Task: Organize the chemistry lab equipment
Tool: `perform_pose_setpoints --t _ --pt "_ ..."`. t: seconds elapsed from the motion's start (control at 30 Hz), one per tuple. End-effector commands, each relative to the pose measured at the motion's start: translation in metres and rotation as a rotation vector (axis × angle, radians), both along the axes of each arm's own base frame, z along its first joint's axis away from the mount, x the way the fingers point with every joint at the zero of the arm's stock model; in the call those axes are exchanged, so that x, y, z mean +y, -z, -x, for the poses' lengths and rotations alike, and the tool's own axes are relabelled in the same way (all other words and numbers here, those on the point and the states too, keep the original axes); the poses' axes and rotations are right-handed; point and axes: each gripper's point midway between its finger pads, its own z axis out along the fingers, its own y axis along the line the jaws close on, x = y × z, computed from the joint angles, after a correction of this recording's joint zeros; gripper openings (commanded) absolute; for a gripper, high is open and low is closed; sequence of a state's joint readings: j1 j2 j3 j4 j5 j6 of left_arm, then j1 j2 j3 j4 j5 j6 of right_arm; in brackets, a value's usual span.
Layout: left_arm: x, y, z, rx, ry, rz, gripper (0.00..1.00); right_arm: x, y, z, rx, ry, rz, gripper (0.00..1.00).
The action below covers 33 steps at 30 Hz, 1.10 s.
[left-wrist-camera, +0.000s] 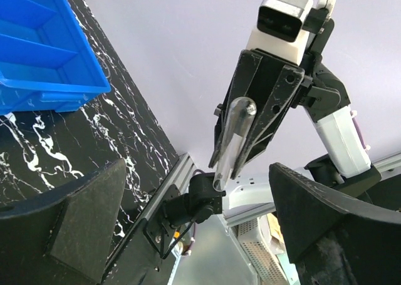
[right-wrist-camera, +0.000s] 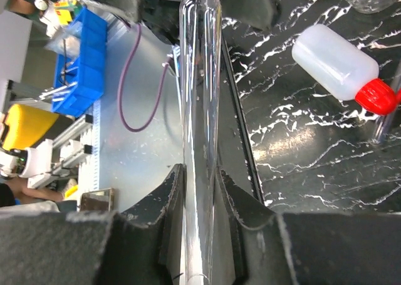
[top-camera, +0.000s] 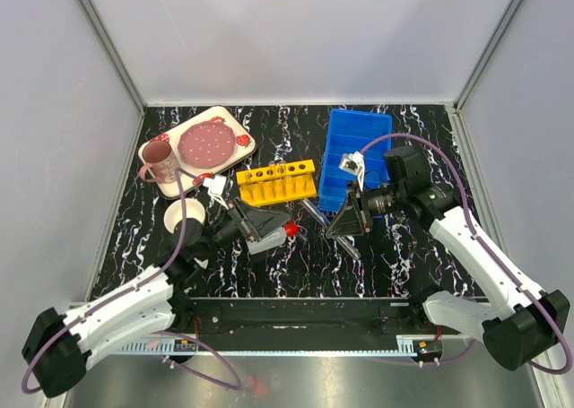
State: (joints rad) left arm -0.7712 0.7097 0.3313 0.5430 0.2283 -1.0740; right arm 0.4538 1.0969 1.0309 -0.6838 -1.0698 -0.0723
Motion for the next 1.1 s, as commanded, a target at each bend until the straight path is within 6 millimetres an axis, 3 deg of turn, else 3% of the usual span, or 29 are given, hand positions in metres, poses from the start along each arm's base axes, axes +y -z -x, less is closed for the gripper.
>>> perform_pose_setpoints --t 0.0,0.4,0.63,0.87,1.07 --pt "-0.007 -0.055 0.006 -0.108 0.049 0.153 0.98 0.006 -0.022 0.0 0.043 -0.012 -0.095 0.18" --pt "-0.037 -0.063 -0.003 -0.1 0.087 0.091 0.79 0.004 -0.009 0.002 0.081 -0.004 -0.085 0.19" --pt "-0.055 -0.04 -0.017 0.013 0.087 -0.103 0.72 0.004 -0.008 0.002 0.074 -0.007 -0.085 0.19" --pt "-0.065 -0.041 -0.018 0.022 0.117 -0.163 0.49 0.004 -0.008 0.003 0.07 -0.006 -0.085 0.18" --pt "-0.07 -0.045 -0.011 0.011 0.172 -0.182 0.42 0.002 -0.006 0.003 0.049 -0.007 -0.08 0.18"
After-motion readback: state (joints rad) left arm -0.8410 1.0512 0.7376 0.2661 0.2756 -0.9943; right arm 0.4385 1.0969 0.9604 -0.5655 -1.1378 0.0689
